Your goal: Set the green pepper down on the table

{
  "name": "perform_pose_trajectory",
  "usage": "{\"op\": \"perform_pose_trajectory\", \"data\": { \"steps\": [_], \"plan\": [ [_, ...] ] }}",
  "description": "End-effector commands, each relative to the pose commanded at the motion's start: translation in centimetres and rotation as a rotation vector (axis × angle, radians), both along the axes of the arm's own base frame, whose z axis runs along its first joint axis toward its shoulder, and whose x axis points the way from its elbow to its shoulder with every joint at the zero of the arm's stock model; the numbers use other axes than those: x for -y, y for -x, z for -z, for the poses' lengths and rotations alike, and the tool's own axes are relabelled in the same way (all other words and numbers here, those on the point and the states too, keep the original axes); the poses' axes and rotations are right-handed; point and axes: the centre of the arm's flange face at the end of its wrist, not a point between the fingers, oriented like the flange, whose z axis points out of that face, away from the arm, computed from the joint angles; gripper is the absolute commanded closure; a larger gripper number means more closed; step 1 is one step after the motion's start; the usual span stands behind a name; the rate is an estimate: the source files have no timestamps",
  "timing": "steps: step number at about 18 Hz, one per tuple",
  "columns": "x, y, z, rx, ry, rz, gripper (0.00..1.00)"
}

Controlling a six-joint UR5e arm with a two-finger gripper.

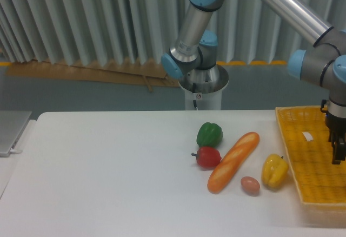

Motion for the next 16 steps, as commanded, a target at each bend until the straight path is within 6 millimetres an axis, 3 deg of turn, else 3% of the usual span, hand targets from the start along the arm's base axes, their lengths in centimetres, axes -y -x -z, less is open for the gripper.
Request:
{"op": "perform_pose_trajectory", "data": {
  "steps": [8,11,16],
  "plan": [
    [-0.1,-0.3,-0.8,-0.010,-0.005,0.005,0.25],
    [-0.6,-1.0,-2.1,-0.026,-0.009,0.011,0.25],
    [-3.7,-5.1,-3.9,-0.041,-0.016,0.035,0.26]
  ]
}}
